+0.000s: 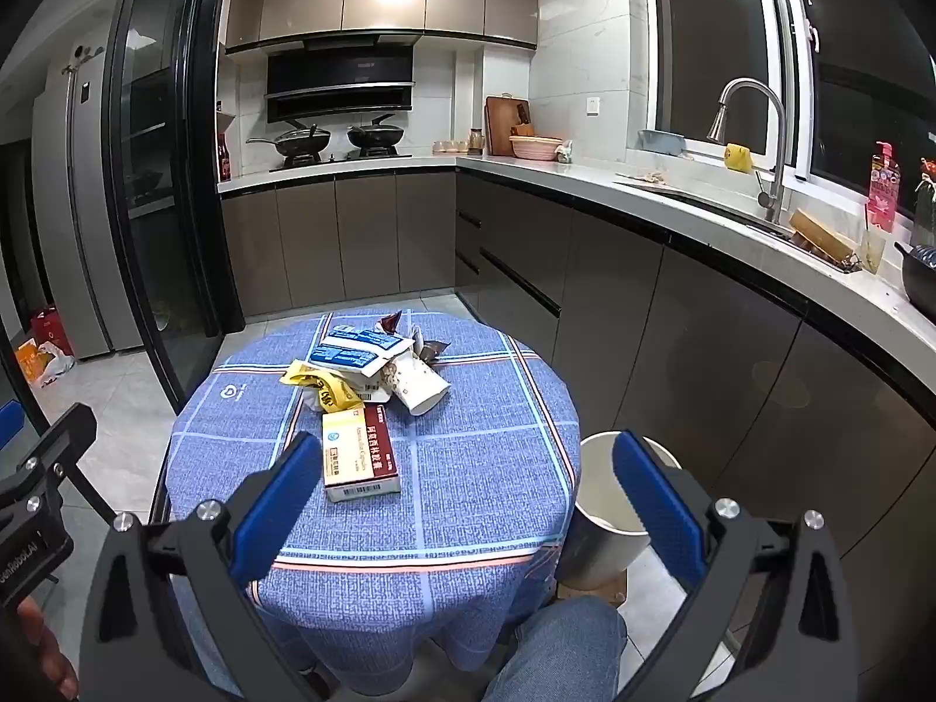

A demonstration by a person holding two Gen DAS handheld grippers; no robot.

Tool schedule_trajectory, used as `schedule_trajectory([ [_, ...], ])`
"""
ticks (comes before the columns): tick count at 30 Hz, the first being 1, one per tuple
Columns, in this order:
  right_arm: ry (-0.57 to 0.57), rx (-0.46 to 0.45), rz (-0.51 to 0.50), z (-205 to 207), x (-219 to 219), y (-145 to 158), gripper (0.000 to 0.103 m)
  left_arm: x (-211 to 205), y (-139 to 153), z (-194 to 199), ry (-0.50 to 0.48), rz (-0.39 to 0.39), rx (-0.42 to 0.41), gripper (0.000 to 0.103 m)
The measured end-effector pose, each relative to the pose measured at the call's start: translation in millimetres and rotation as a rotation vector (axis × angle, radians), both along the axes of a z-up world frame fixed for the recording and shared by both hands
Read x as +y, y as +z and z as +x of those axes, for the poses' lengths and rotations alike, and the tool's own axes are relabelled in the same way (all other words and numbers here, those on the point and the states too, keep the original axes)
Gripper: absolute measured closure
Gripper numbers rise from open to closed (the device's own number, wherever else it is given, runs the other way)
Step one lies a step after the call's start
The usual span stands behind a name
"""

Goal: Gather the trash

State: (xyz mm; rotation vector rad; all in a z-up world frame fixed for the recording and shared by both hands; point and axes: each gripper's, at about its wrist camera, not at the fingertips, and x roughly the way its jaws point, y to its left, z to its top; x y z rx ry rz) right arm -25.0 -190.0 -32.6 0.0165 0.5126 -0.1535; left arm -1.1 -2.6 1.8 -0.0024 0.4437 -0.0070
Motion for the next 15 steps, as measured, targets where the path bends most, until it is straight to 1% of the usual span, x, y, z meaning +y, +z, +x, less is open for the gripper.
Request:
schedule_trajectory([
  [7,0.002,-0.001,-0.003,-1,-4,5,0.003,-4,14,-4,-0.004,-0.006,-0.005,0.008],
  [11,0.003,-0.001,-0.002,-1,-7,8,0.003,-3,16,-4,-0.005,-0.01,-0.009,0.008],
  [15,0.002,-0.001,-0.002,0,-2,4,0.003,0,15,-5,-0.006,-0.014,-0.012,0.008],
])
